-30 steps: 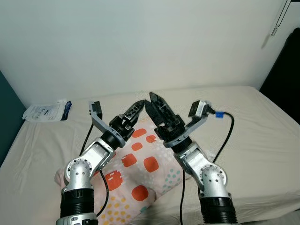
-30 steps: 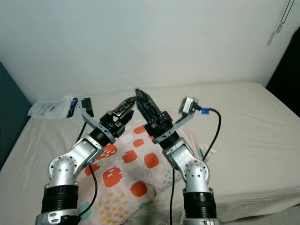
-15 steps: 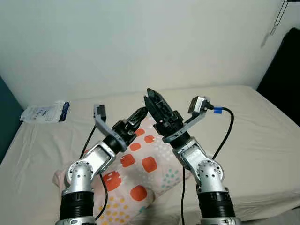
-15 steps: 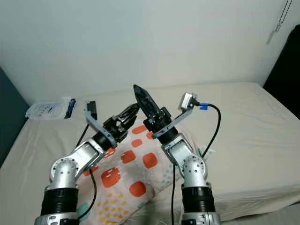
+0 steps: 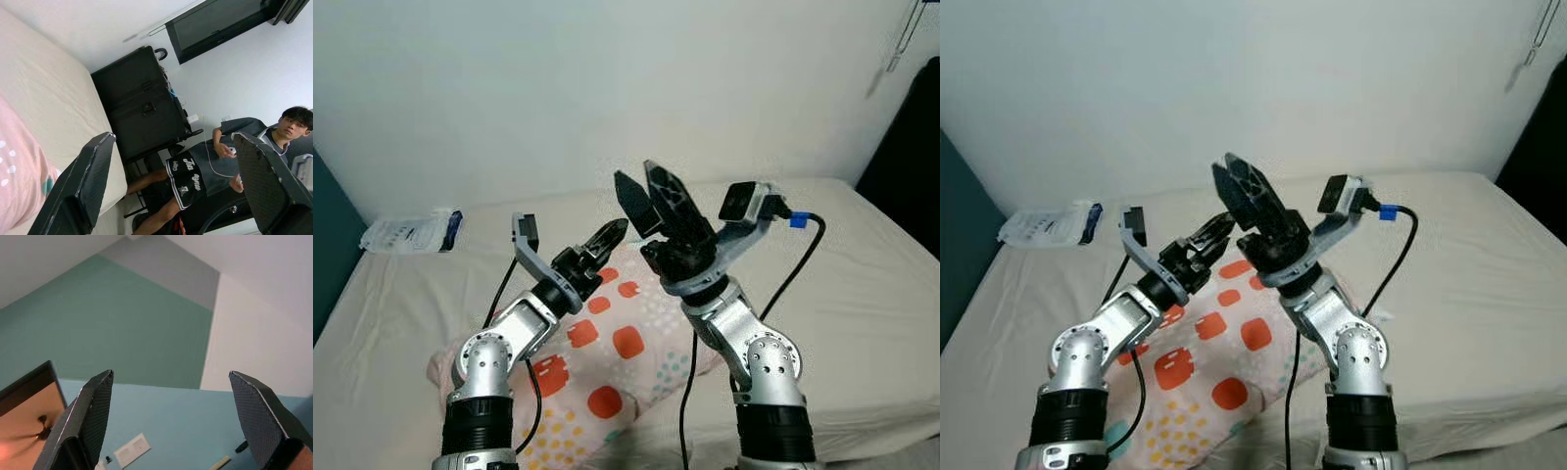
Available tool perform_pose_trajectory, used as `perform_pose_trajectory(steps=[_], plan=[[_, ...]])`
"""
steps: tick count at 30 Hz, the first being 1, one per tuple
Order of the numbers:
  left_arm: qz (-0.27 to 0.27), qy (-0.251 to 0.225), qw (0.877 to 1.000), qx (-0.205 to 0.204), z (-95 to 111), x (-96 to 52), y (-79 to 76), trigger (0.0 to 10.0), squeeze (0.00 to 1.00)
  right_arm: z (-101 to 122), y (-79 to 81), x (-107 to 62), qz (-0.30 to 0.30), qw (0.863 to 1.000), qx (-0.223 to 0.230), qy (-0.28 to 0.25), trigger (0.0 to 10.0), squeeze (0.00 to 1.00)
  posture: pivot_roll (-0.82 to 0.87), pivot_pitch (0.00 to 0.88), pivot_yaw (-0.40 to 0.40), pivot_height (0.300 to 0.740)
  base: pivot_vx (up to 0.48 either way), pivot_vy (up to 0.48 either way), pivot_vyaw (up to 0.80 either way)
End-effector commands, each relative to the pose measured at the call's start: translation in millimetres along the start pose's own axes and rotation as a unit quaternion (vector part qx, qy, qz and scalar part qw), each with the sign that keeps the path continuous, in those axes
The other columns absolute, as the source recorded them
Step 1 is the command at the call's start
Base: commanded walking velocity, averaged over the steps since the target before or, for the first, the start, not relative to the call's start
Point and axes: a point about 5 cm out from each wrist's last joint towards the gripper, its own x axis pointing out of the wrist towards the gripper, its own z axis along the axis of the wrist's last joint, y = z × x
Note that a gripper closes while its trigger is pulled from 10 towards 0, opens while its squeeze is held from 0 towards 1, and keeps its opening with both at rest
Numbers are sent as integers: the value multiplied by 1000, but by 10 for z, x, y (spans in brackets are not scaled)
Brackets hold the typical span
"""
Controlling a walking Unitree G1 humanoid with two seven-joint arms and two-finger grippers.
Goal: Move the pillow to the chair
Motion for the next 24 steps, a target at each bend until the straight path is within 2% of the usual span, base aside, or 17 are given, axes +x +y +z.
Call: perform_pose_trajectory(steps=[1, 2, 3, 5, 6, 9, 11, 12, 13, 15, 16, 18, 19, 21, 24], plan=[[9, 1, 1000, 5, 3, 8, 18, 10000, 0, -95, 28, 90, 27, 999, 23, -10, 10000, 0, 73, 0, 26, 740, 0, 0, 0], [6, 1, 1000, 5, 3, 13, 6, 10000, 0, -138, -89, 61, -18, 1000, 17, 3, 10000, 0, 75, 0, 25, 740, 0, 0, 0], [-4, 2, 1000, 6, 4, 20, -21, 10000, 0, -198, -282, 5, -97, 995, -3, 23, 10000, 0, 76, 0, 24, 740, 0, 0, 0], [-4, 2, 1000, 6, 4, 20, -21, 10000, 0, -198, -282, 5, -97, 995, -3, 23, 10000, 0, 76, 0, 24, 740, 0, 0, 0], [-24, 4, 1000, 10, 9, 27, -78, 10000, 0, -277, -584, -167, -227, 972, -35, 57, 10000, 0, 78, 0, 24, 740, 0, 0, 0], [-28, 5, 1000, 10, 10, 27, -88, 10000, 0, -282, -628, -205, -247, 966, -41, 61, 10000, 0, 78, 0, 24, 740, 0, 0, 0], [-26, 4, 1000, 11, 14, 24, -81, 10000, 0, -265, -620, -203, -244, 967, -42, 57, 10000, 0, 77, 0, 26, 740, 0, 0, 0], [-20, 2, 1000, 11, 17, 19, -64, 10000, 0, -244, -575, -177, -227, 972, -41, 51, 10000, 0, 76, 0, 26, 740, 0, 0, 0], [-9, 0, 1000, 13, 20, 17, -35, 10000, 0, -217, -457, -107, -178, 982, -34, 41, 10000, 0, 77, 0, 28, 740, 0, 0, 0], [-9, 0, 1000, 13, 20, 17, -35, 10000, 0, -217, -457, -107, -178, 982, -34, 41, 10000, 0, 77, 0, 28, 740, 0, 0, 0], [-2, -2, 1000, 14, 22, 17, -15, 10000, 0, -199, -368, -61, -142, 989, -29, 35, 10000, 0, 77, 0, 28, 740, 0, 0, 0], [18, -5, 1000, 15, 26, 19, 39, 10000, 0, -138, -53, 73, -17, 1000, 3, 10, 10000, 0, 78, 0, 29, 740, 0, 0, 0], [18, -5, 1000, 15, 26, 19, 39, 10000, 0, -138, -53, 73, -17, 1000, 3, 10, 10000, 0, 78, 0, 29, 740, 0, 0, 0], [24, -6, 1000, 15, 27, 21, 55, 10000, 0, -106, 116, 128, 48, 999, 17, 1, 10000, 0, 78, 0, 30, 740, 0, 0, 0], [23, -6, 1000, 15, 27, 20, 51, 10000, 0, -108, 131, 148, 56, 998, 14, 3, 10000, 0, 77, 0, 31, 740, 0, 0, 0]])
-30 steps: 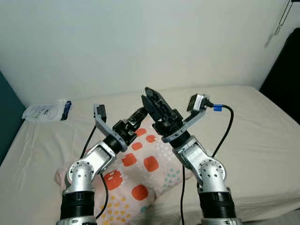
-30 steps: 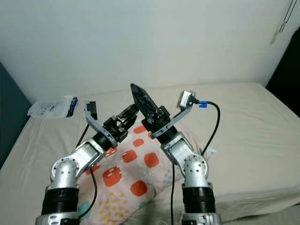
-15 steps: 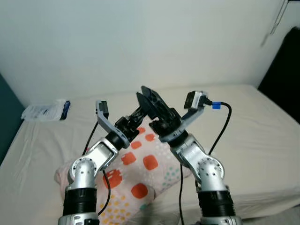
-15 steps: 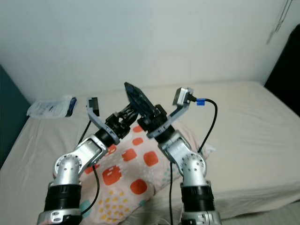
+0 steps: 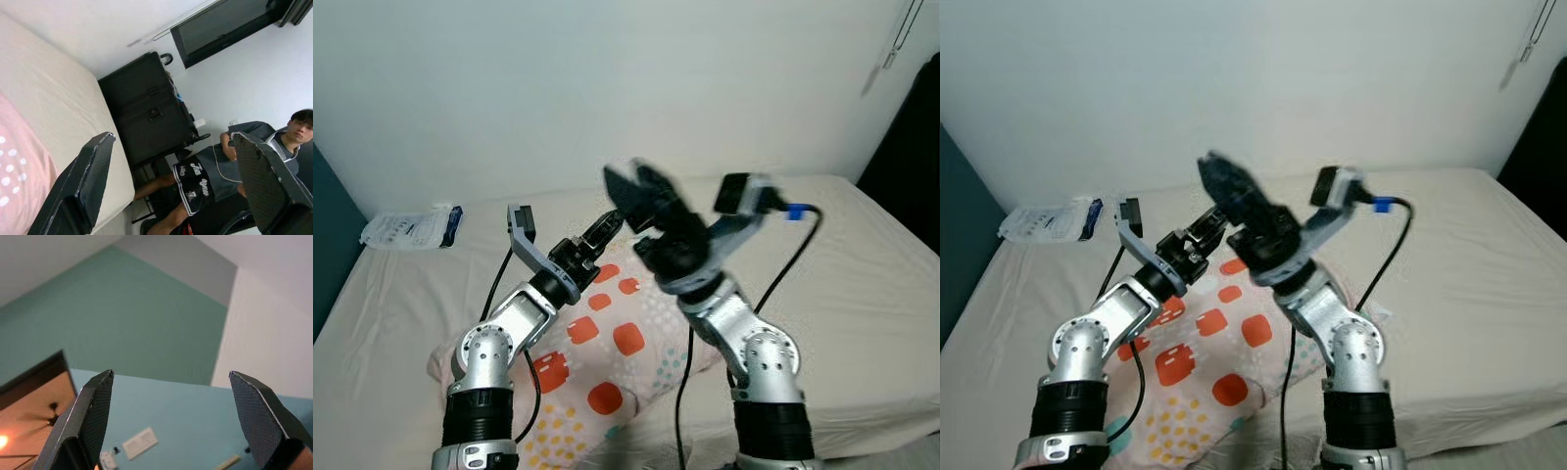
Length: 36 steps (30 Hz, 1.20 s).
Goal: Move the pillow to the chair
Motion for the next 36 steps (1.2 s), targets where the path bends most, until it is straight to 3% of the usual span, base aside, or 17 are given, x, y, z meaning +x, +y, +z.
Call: perform_pose_trajectory(steps=[1, 4, 5, 6, 8, 9, 10, 11, 12, 14, 18, 19, 20, 23, 29, 32, 36], plan=[[10, 3, 1000, -2, -19, 1, 37, 10000, 0, -82, -31, 62, 4, 1000, 11, -5, 10000, 0, 75, 0, 34, 740, 0, 0, 0], [4, 5, 1000, -2, -19, 6, 20, 10000, 0, -122, -175, 16, -50, 999, -2, 12, 10000, 0, 75, 0, 34, 740, 0, 0, 0], [-5, 5, 1000, -2, -17, 12, -7, 10000, 0, -156, -309, -42, -105, 994, -13, 25, 10000, 0, 75, 0, 33, 740, 0, 0, 0], [-5, 5, 1000, -2, -17, 12, -7, 10000, 0, -156, -309, -42, -105, 994, -13, 25, 10000, 0, 75, 0, 33, 740, 0, 0, 0], [-22, 4, 1000, -4, -12, 22, -55, 10000, 0, -208, -512, -186, -195, 979, -26, 46, 10000, 0, 77, 0, 33, 740, 0, 0, 0], [-22, 4, 1000, -4, -12, 22, -55, 10000, 0, -208, -512, -186, -195, 979, -26, 46, 10000, 0, 77, 0, 33, 740, 0, 0, 0], [-25, 4, 1000, -4, -10, 22, -65, 10000, 0, -221, -603, -261, -239, 969, -37, 54, 10000, 0, 77, 0, 31, 740, 0, 0, 0], [-25, 4, 1000, -4, -10, 22, -65, 10000, 0, -221, -603, -261, -239, 969, -37, 54, 10000, 0, 77, 0, 31, 740, 0, 0, 0], [-26, 3, 1000, -4, -8, 20, -69, 10000, 0, -228, -658, -317, -271, 960, -41, 61, 10000, 0, 76, 0, 33, 740, 0, 0, 0], [-26, 2, 1000, -5, -5, 16, -65, 10000, 0, -228, -668, -334, -278, 957, -44, 64, 10000, 0, 76, 0, 33, 740, 0, 0, 0], [-15, 0, 1000, -4, -3, 10, -35, 10000, 0, -201, -570, -253, -235, 970, -41, 55, 10000, 0, 76, 0, 32, 740, 0, 0, 0], [9, -5, 1000, 1, 0, 7, 24, 10000, 0, -146, -353, -113, -139, 990, -24, 25, 10000, 0, 78, 0, 31, 740, 0, 0, 0], [9, -5, 1000, 1, 0, 7, 24, 10000, 0, -146, -353, -113, -139, 990, -24, 25, 10000, 0, 78, 0, 31, 740, 0, 0, 0], [29, -11, 1000, 0, 9, -6, 84, 10000, 0, -57, -76, 13, -21, 1000, 4, -18, 10000, 0, 77, 0, 31, 740, 0, 0, 0], [25, -11, 1000, -2, 5, -23, 77, 10000, 0, 6, 48, 76, 30, 999, 7, -32, 10000, 0, 75, 0, 33, 740, 0, 0, 0], [21, -10, 1000, -4, 3, -21, 67, 10000, 0, -4, 32, 77, 25, 999, 5, -27, 10000, 0, 74, 0, 34, 740, 0, 0, 0], [0, -8, 1000, -7, 4, -3, 10, 10000, 0, -70, -163, -11, -48, 999, -4, -5, 10000, 0, 74, 0, 33, 740, 0, 0, 0]])
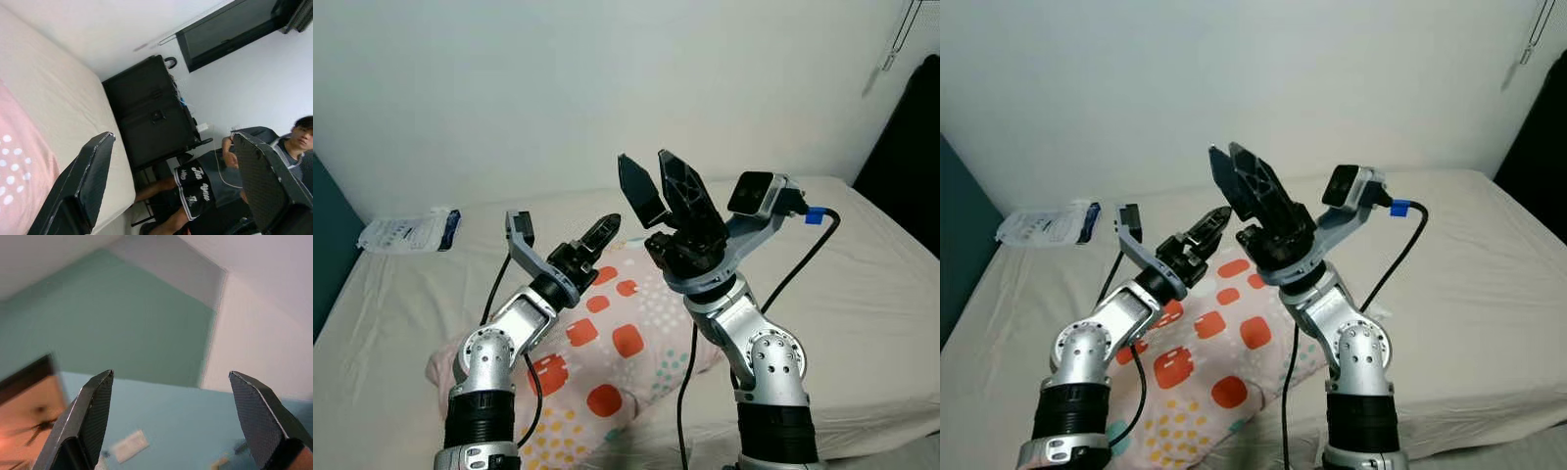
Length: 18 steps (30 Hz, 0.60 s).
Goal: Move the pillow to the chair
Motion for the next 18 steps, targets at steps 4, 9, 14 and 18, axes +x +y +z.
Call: perform_pose_trajectory(steps=[4, 9, 14, 18], plan=[[-37, -1, 999, -3, 19, 15, -99, 10000, 0, -209, -483, -173, -189, 979, -40, 56, 10000, 0, 74, 0, 32, 740, 0, 0, 0], [-38, -5, 999, -7, 30, 4, -92, 10000, 0, -252, -572, -268, -240, 966, -53, 81, 10000, 0, 71, 0, 32, 740, 0, 0, 0], [-26, -3, 1000, -3, 21, -3, -55, 10000, 0, -192, -392, -151, -160, 985, -36, 48, 10000, 0, 71, 0, 31, 740, 0, 0, 0], [15, -6, 1000, 2, 16, -20, 69, 10000, 0, 22, 70, 78, 36, 999, 9, -34, 10000, 0, 70, 0, 32, 740, 0, 0, 0]])
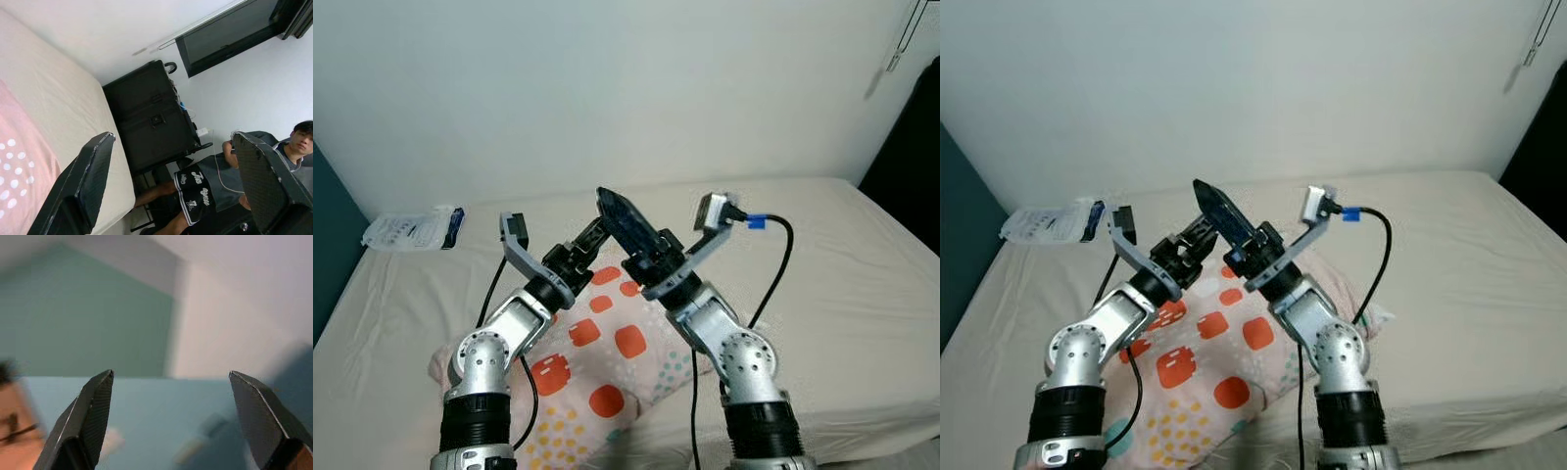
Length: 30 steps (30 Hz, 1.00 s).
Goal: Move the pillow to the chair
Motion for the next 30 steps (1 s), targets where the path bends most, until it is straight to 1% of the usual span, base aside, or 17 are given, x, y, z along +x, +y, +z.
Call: perform_pose_trajectory(steps=[1, 3, 5, 10, 11, 12, 13, 14, 15, 16, 17, 18, 19, 26, 27, 29, 30], plan=[[13, 0, 1000, 4, 4, 0, 34, 10000, 0, 1, 120, 103, 58, 998, 21, -26, 10000, 0, 70, 0, 32, 740, 0, 0, 0], [13, 1, 1000, 4, 0, -11, 32, 10000, 0, 47, 225, 140, 98, 994, 26, -34, 10000, 0, 70, 0, 33, 740, 0, 0, 0], [12, 2, 1000, 3, -1, -16, 31, 10000, 0, 58, 271, 161, 113, 993, 27, -33, 10000, 0, 70, 0, 33, 740, 0, 0, 0], [1, 4, 1000, 0, -3, -11, 5, 10000, 0, 40, 289, 174, 120, 992, 28, -23, 10000, 0, 69, 0, 35, 740, 0, 0, 0], [-22, 7, 1000, -2, -5, -1, -49, 10000, 0, -1, 99, 126, 49, 998, 23, -17, 10000, 0, 68, 0, 36, 740, 0, 0, 0], [-33, 7, 999, -2, -4, 5, -78, 10000, 0, -23, -54, 89, -11, 1000, 8, -14, 10000, 0, 68, 0, 37, 740, 0, 0, 0], [-41, 8, 999, -2, -3, 8, -99, 10000, 0, -44, -184, 55, -64, 998, -2, -9, 10000, 0, 68, 0, 37, 740, 0, 0, 0], [-44, 8, 999, -1, -1, 9, -108, 10000, 0, -53, -251, 34, -92, 996, -7, -7, 10000, 0, 68, 0, 37, 740, 0, 0, 0], [-44, 8, 999, -1, -1, 9, -108, 10000, 0, -53, -251, 34, -92, 996, -7, -7, 10000, 0, 68, 0, 37, 740, 0, 0, 0], [-49, 8, 999, -1, 0, 10, -120, 10000, 0, -94, -386, -44, -148, 989, -19, 7, 10000, 0, 70, 0, 38, 740, 0, 0, 0], [-49, 8, 999, -1, 0, 10, -120, 10000, 0, -94, -386, -44, -148, 989, -19, 7, 10000, 0, 70, 0, 38, 740, 0, 0, 0], [-52, 7, 999, -1, 1, 10, -129, 10000, 0, -135, -493, -130, -192, 981, -33, 23, 10000, 0, 70, 0, 38, 740, 0, 0, 0], [-53, 7, 999, -1, 1, 10, -131, 10000, 0, -143, -513, -149, -201, 979, -35, 26, 10000, 0, 70, 0, 38, 740, 0, 0, 0], [-47, 9, 999, -2, -9, 1, -110, 10000, 0, -160, -420, -114, -169, 985, -26, 28, 10000, 0, 67, 0, 40, 740, 0, 0, 0], [-47, 10, 999, -3, -13, 1, -109, 10000, 0, -148, -369, -80, -146, 989, -24, 21, 10000, 0, 68, 0, 39, 740, 0, 0, 0], [-47, 10, 999, -3, -14, 0, -109, 10000, 0, -144, -349, -67, -137, 990, -23, 17, 10000, 0, 68, 0, 39, 740, 0, 0, 0], [-47, 11, 999, -3, -17, 0, -109, 10000, 0, -121, -288, -32, -109, 994, -16, 4, 10000, 0, 68, 0, 38, 740, 0, 0, 0]])
